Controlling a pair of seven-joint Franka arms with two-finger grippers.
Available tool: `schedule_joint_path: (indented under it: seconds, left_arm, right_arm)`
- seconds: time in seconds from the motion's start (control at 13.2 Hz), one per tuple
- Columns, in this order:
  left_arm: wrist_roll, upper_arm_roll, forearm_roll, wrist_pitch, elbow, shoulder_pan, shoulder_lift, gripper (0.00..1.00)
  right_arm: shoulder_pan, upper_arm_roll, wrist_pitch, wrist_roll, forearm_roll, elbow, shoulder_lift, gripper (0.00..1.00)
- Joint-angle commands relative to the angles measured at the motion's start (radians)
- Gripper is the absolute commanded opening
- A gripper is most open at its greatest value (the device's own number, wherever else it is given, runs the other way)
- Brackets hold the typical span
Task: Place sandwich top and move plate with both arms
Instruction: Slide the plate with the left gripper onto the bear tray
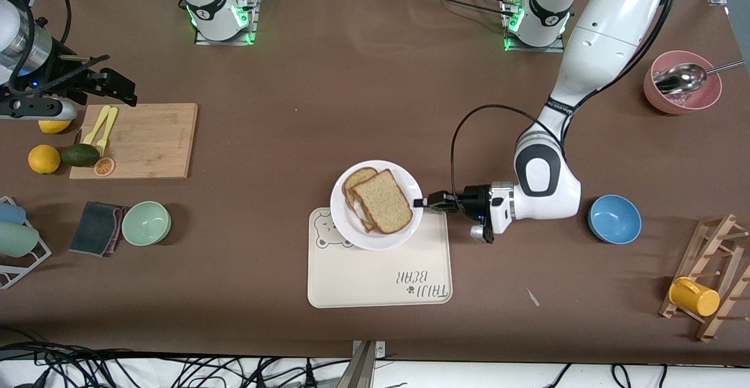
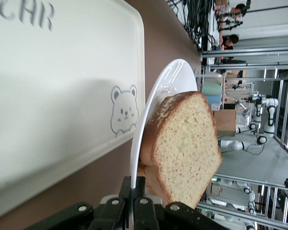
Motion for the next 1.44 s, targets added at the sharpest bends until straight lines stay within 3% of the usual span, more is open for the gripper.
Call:
schedule_joint_path:
  seconds: [0.0,0.3,0.45,1.28,1.36]
  left_arm:
    - [-0.068,0.033,0.031,-0.02,0.191,-0.011,0.126,0.0]
    - [-0.166,0.141,0.032,0.015,0.369,-0.089,0.239,0.0]
    - [-0.181,0.166,0.028,0.028,0.41,-0.11,0.278,0.0]
    - [-0.178,0.165,0.015,0.029,0.404,-0.106,0.315,0.0]
    - [-0.183,0.165,0.015,0.029,0.403,-0.105,0.315,0.1]
  right_arm:
    - [-0.001,0.002,0.005,-0.005,-0.012,-0.002,-0.006,1.0]
    - [-0.001,0.002,0.007,-0.005,-0.012,-0.002,-0.004,1.0]
    - [-0.001,0.002,0.007,-0.005,-0.012,-0.003,-0.004,1.0]
    - [-0.003,0.002,0.007,-0.006,-0.012,-0.002,-0.003,1.0]
    - [-0.003,0.002,0.007,-0.006,-0.012,-0.003,-0.003,1.0]
